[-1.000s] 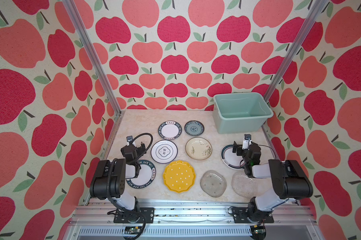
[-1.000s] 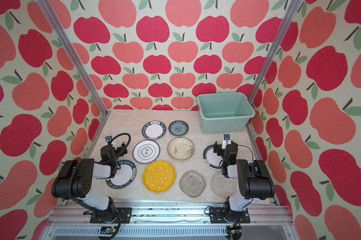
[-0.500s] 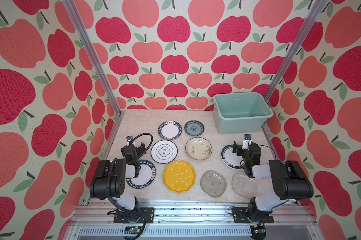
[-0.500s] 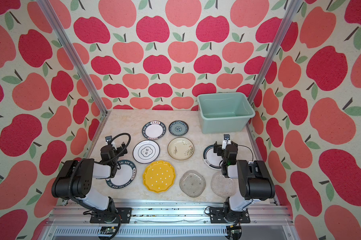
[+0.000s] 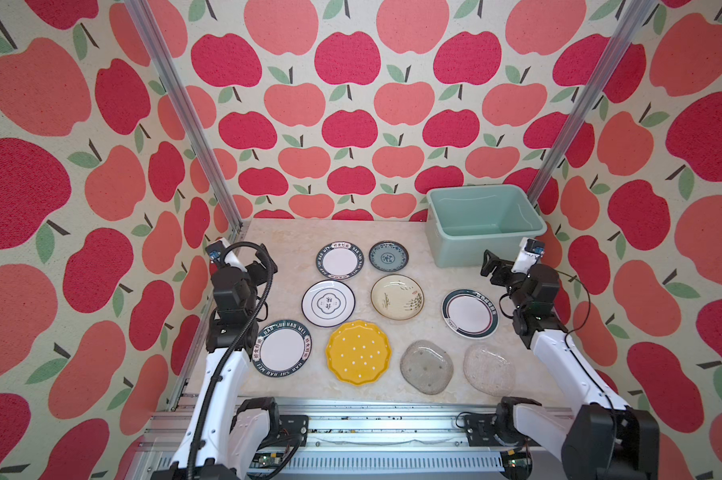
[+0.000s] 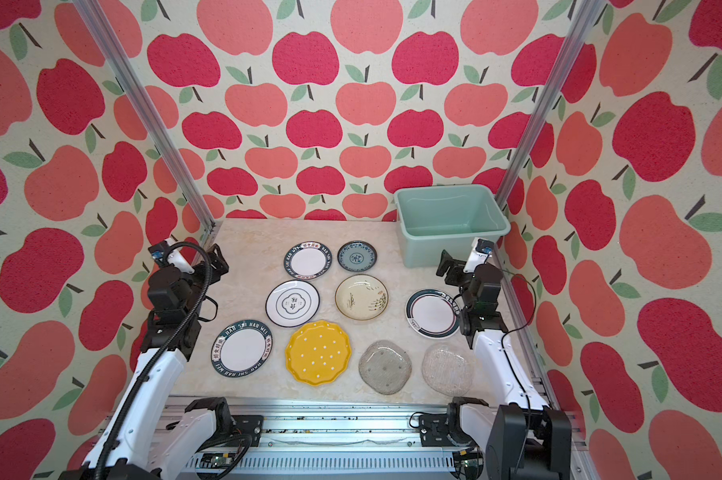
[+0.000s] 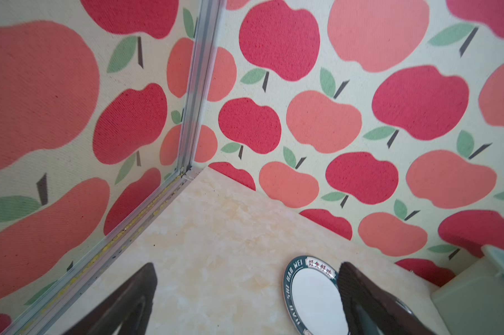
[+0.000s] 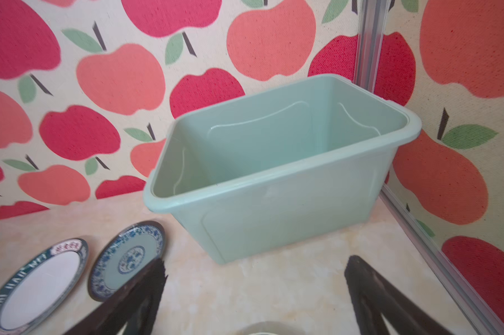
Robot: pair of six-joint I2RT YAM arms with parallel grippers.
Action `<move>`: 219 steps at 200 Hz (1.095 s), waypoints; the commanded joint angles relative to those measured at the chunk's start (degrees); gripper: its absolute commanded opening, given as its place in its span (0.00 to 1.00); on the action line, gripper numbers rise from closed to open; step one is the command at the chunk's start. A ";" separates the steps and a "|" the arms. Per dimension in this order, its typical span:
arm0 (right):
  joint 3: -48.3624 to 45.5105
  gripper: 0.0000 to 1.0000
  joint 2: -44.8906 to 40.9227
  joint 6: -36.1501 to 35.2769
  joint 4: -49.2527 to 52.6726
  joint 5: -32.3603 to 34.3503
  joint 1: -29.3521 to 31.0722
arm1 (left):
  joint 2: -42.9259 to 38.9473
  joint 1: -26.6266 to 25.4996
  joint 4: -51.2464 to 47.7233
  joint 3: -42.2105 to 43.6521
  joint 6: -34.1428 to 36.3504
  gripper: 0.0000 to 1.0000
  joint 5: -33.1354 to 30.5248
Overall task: Place the plates into the plastic bin on the countertop
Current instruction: 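Move both grippers toward the yellow dotted plate from opposite sides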
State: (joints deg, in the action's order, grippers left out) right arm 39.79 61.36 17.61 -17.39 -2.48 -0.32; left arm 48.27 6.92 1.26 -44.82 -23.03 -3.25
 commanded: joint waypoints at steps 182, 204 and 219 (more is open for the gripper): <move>25.35 0.96 12.81 25.75 59.18 -14.46 43.74 | 5.83 -36.29 -63.02 -4.84 -34.99 0.99 27.06; 26.16 0.97 16.93 24.70 61.75 -13.86 44.09 | 4.45 -39.14 -57.68 -0.46 -41.52 0.99 27.16; 26.87 0.97 19.05 23.42 63.60 -14.25 44.13 | 3.17 -41.26 -54.45 2.54 -46.43 0.99 25.63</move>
State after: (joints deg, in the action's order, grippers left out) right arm 66.06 77.56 40.49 42.24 -16.62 43.59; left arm 53.34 -31.86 -57.63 -46.02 -58.96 23.24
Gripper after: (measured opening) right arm 0.967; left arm 0.994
